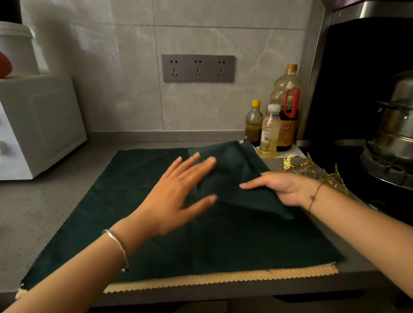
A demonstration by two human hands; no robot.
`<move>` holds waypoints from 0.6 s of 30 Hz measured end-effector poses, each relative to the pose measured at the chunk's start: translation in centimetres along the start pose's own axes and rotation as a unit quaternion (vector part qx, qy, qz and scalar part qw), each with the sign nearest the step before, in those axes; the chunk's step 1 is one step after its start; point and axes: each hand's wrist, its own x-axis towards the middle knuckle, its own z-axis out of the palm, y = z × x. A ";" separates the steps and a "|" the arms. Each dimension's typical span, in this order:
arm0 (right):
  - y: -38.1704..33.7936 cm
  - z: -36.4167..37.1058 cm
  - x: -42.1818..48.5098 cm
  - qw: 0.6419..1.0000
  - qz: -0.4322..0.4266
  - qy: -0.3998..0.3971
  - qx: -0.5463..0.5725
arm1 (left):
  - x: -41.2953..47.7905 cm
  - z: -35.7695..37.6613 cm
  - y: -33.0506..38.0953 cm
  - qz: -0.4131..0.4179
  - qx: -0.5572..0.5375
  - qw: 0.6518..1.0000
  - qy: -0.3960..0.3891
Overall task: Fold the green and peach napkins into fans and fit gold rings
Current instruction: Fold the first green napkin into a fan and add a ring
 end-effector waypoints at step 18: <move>1.9 0.1 1.8 0.916 -0.089 0.052 -0.387 | -1.4 5.2 0.0 -0.073 -0.022 0.958 -0.277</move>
